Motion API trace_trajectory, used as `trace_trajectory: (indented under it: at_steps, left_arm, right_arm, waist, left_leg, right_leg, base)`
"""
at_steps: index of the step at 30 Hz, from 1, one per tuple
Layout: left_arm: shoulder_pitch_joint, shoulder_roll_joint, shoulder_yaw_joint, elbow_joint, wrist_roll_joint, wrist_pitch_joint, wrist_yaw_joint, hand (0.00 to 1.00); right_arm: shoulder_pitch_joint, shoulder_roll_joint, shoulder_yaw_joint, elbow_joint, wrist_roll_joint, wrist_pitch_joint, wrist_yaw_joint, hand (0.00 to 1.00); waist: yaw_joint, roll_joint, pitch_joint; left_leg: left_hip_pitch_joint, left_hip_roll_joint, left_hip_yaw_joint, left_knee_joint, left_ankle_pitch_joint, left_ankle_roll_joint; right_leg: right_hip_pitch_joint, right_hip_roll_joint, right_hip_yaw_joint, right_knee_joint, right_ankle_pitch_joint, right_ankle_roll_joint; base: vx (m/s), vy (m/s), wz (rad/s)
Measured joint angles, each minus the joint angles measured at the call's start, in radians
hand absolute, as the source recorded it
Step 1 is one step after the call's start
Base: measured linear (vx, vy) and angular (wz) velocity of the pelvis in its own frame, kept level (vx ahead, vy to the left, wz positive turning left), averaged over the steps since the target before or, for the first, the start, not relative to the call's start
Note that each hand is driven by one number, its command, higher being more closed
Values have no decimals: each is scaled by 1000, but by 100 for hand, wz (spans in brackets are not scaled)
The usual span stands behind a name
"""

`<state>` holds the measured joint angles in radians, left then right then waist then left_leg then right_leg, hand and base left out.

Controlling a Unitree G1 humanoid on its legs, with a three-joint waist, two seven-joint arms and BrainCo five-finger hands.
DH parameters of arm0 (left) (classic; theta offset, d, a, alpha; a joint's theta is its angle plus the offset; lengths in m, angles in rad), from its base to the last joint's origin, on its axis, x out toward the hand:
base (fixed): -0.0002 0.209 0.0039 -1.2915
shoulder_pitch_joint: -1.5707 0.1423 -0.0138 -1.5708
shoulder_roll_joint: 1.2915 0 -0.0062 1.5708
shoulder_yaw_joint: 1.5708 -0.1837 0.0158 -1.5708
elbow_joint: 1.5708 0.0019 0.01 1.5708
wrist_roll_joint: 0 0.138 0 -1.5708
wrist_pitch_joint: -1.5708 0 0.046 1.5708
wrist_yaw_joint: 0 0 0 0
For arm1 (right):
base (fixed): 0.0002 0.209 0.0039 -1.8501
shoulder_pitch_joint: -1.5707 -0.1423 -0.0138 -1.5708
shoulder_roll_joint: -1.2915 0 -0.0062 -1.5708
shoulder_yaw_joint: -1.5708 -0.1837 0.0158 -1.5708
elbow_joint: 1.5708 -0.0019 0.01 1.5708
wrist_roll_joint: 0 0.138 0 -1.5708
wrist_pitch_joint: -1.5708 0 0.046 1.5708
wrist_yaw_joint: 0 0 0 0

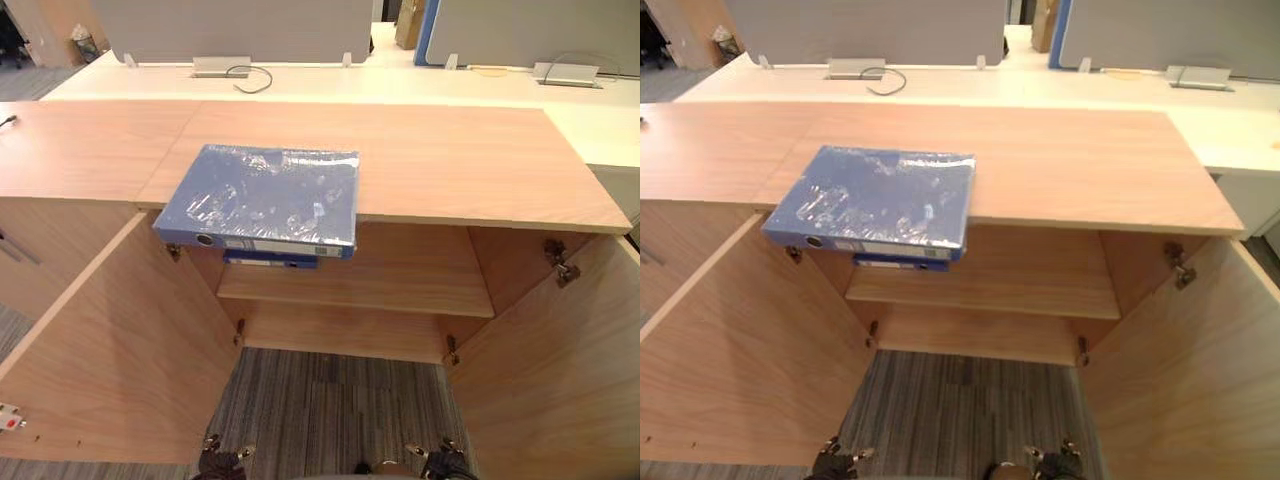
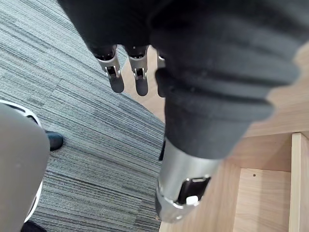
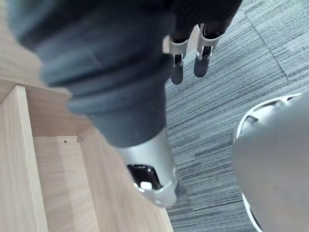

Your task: Walk over to the cabinet, pick up the folder, carry it to the office cabinet, place the folder inside the office cabinet, then close the office cabinet door

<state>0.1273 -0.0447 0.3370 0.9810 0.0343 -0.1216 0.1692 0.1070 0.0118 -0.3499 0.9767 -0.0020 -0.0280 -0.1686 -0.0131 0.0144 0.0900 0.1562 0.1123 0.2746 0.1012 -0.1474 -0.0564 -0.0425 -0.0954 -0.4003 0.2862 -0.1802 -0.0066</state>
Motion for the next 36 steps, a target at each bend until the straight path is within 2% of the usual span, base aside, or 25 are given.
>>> trace_trajectory:
  at_steps: [2, 4, 5, 7, 9, 11, 12, 13, 14, 15, 16, 19, 20, 25, 27, 33, 36]
  left_arm:
    - [-1, 1, -1, -1, 0, 0, 0, 0]
    - [-3, 8, -2, -13, -3, 1, 0, 0]
    - [-4, 15, 0, -32, -9, 2, 0, 0]
    - [-5, 17, 1, -63, -20, 3, 1, 0]
    - [-4, 23, -6, -79, -41, 3, 0, 0]
    - [-3, 30, -27, -91, -54, 0, 0, 0]
    - [-2, 29, -39, -96, -72, -2, 0, 0]
    - [7, 14, -47, -102, -101, -5, 0, 0]
    - [12, 15, -47, -103, -121, -5, -1, 0]
    - [9, 31, -47, -117, -153, -7, -1, 0]
    - [11, 38, -46, -129, -185, -9, -3, 0]
    - [16, 39, -60, -131, -273, -9, -28, 0]
    - [17, 42, -72, -138, -296, -9, -38, 0]
    - [119, 57, -237, -419, -585, -15, -151, 0]
    - [152, 59, -300, -525, -647, -15, -163, 0]
    - [210, 50, -461, -788, -768, -14, -165, 0]
    - [217, 48, -486, -878, -728, -15, -128, 0]
  right_arm:
    - [0, 2, 0, 1, 0, 0, 0, 0]
    - [-4, 11, 2, 1, 1, 0, -1, 0]
    - [-7, 12, 15, 1, 3, 0, -1, 0]
    - [-5, 5, 62, -1, 14, -1, -1, 0]
    - [-12, 3, 73, -1, 20, -1, -2, 0]
    - [-17, 2, 70, -1, 19, 0, -2, 0]
    - [-16, 2, 68, -1, 19, 1, -2, 0]
    - [-16, -12, 67, -1, 18, 3, -2, 0]
    - [-16, -14, 66, 0, 18, 7, -2, 0]
    - [-16, 5, 66, -1, 18, 8, -1, 0]
    - [-15, 20, 65, 0, 18, 8, -1, 0]
    - [-21, 31, 66, -3, 16, 7, 3, 0]
    - [-21, 31, 66, -3, 16, 7, 4, 0]
    - [-23, 28, 80, -3, 14, 10, 21, 0]
    - [-23, 24, 110, -4, 7, 19, 29, 0]
    - [-24, 18, 139, -3, -53, 40, 21, 0]
    - [-25, 16, 157, -3, -61, 47, 7, 0]
  waist:
    - [2, -1, 0]
    - [7, -8, 3]
    - [10, -20, 12]
    - [13, -20, 26]
    - [24, -23, 38]
    - [31, -25, 40]
    - [35, -23, 39]
    - [37, 1, 28]
    - [38, 5, 21]
    - [38, -30, 26]
    - [39, -51, 25]
    - [53, -56, 19]
    - [55, -55, 20]
    - [58, -54, 19]
    - [59, -54, 18]
    - [60, -54, 17]
    - [71, -55, 17]
  left_leg:
    - [-11, 2, -5, 38, -10, -14]
    - [-58, 5, -6, 151, -27, -32]
    - [-111, 15, -7, 287, -38, -45]
    - [-233, 67, -9, 593, -18, -47]
    - [-313, 120, 14, 719, -85, -16]
    - [-351, 120, 12, 627, -92, -8]
    - [-351, 109, 4, 527, -70, -8]
    - [-346, 97, -34, 394, 20, -24]
    - [-326, 78, -56, 357, -6, -29]
    - [-306, 31, -60, 290, 11, -12]
    - [-297, -2, -57, 253, 23, 4]
    - [-262, -48, -46, 205, 33, 20]
    - [-252, -54, -46, 189, 38, 24]
    - [-200, -72, -61, 40, 128, 12]
    - [-176, -71, -65, -18, 161, 5]
    - [-137, -85, -100, -158, 245, 10]
    - [-138, -94, -129, -183, 264, 19]
  right_leg:
    - [22, -1, -7, -17, 2, 4]
    - [41, -13, -9, -34, 5, 9]
    - [58, -22, -11, -44, 7, 12]
    - [114, -24, -26, -72, 7, 13]
    - [157, -30, -30, -90, 7, 14]
    - [164, -54, -31, -87, 8, 20]
    - [162, -67, -33, -85, 6, 44]
    - [164, -61, -30, -84, 0, 81]
    - [163, -64, -29, -85, 0, 91]
    - [161, -97, -33, -96, 2, 91]
    - [162, -121, -38, -107, 7, 98]
    - [190, -153, -37, -142, 26, 109]
    - [198, -154, -37, -150, 31, 113]
    - [204, -141, -42, -180, 48, 134]
    - [204, -136, -42, -184, 49, 133]
    - [203, -123, -71, -193, 53, 129]
    - [209, -129, -107, -195, 55, 132]
  base:
    - [111, 4, 14]
    - [97, 24, 11]
    - [84, -3, 7]
    - [83, 3, 10]
    - [61, 80, 3]
    - [69, 171, -2]
    - [89, 299, -1]
    - [94, 287, 2]
    - [146, 296, 20]
    - [160, 247, 31]
    - [172, 257, 33]
    - [102, 146, 8]
    - [84, 73, 1]
    - [8, -53, 8]
    - [-46, -68, 2]
    - [-37, -9, 15]
    - [-17, 19, 30]
